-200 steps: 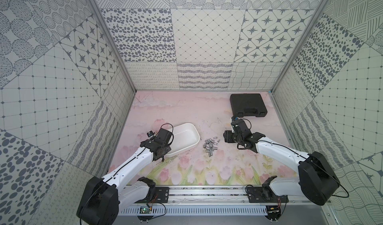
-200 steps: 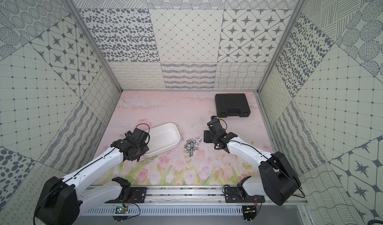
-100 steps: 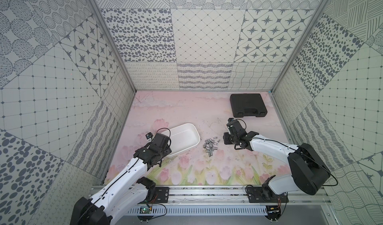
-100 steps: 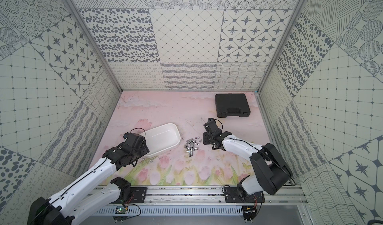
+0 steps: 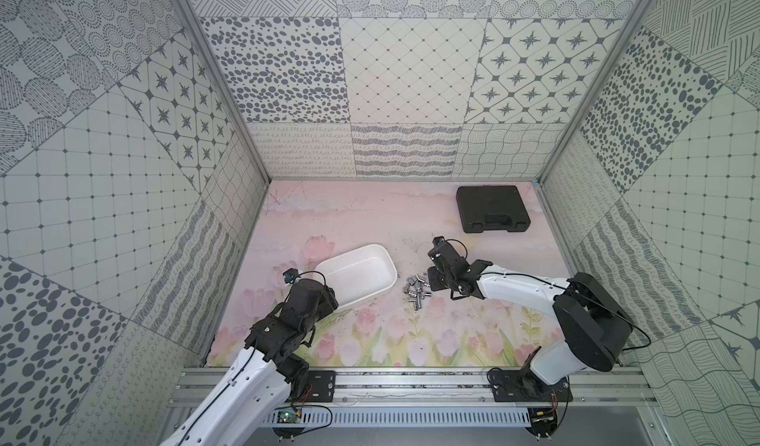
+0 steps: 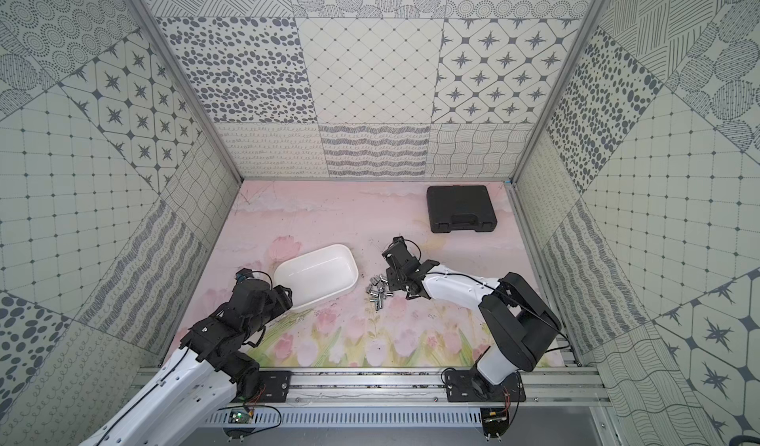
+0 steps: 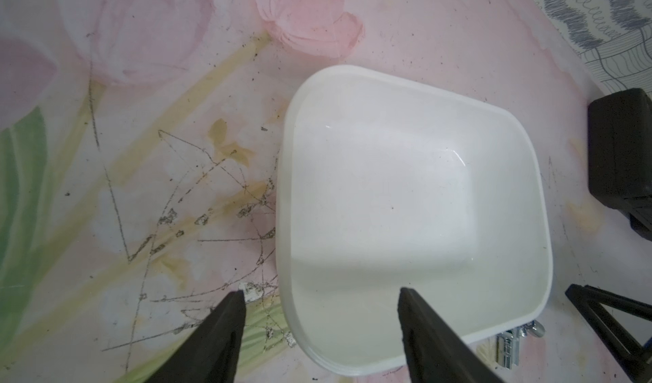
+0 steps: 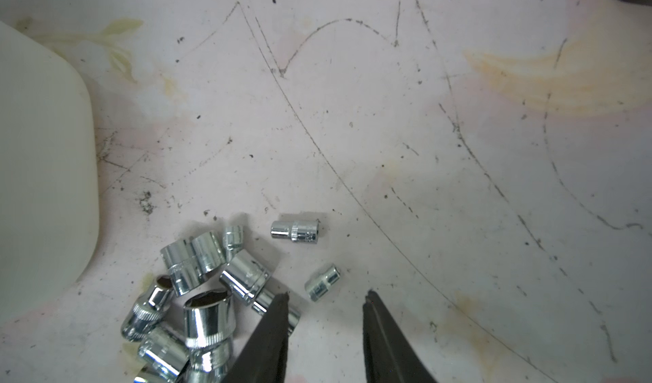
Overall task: Put the socket on the desktop into the storage box
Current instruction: Pick up the socket head from the center of the board.
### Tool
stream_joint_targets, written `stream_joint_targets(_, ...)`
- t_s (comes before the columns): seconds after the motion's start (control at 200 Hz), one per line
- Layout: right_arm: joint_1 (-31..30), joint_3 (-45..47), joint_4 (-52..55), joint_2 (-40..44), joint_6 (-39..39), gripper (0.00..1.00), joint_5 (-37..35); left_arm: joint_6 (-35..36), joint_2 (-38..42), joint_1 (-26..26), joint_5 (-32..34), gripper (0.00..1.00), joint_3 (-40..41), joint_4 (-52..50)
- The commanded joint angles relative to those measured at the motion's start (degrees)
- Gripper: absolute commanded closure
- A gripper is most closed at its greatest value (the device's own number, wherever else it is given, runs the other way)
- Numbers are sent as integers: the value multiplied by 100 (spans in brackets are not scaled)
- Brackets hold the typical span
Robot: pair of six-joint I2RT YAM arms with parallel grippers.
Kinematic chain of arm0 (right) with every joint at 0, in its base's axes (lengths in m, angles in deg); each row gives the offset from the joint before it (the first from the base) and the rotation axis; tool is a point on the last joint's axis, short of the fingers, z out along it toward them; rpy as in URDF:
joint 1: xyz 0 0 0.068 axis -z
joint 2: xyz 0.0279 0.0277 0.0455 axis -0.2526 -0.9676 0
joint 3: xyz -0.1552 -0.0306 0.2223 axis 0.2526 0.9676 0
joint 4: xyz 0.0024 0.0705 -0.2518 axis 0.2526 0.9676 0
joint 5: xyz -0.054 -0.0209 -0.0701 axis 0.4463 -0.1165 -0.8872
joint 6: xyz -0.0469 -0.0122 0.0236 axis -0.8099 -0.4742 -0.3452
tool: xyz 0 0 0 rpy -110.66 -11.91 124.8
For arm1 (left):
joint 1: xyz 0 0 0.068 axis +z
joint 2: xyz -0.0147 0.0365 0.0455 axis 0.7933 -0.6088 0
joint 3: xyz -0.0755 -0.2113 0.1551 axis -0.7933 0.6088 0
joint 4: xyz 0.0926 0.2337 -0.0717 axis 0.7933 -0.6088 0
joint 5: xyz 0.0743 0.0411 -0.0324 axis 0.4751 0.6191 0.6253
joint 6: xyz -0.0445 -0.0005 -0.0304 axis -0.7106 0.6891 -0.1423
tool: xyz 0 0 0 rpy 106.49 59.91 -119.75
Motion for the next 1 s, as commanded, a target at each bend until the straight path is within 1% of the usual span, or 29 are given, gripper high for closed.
stream_joint_targets(0.0,-74,-247,83,-263,-11,63,-312,203,-92,-25,-155,27,-29,189)
stream_joint_targets(0.215,-101,-298,130,-382,19,63,-419,225,-260,-46,-172,28,-76,189)
stream_joint_targets(0.785,-185,-433,289,-704,109,63,-440,231,-229,-64,-155,28,-70,186)
stream_joint_targets(0.995,-188,-428,350,-709,147,67,-476,239,-232,-64,-147,28,-76,189)
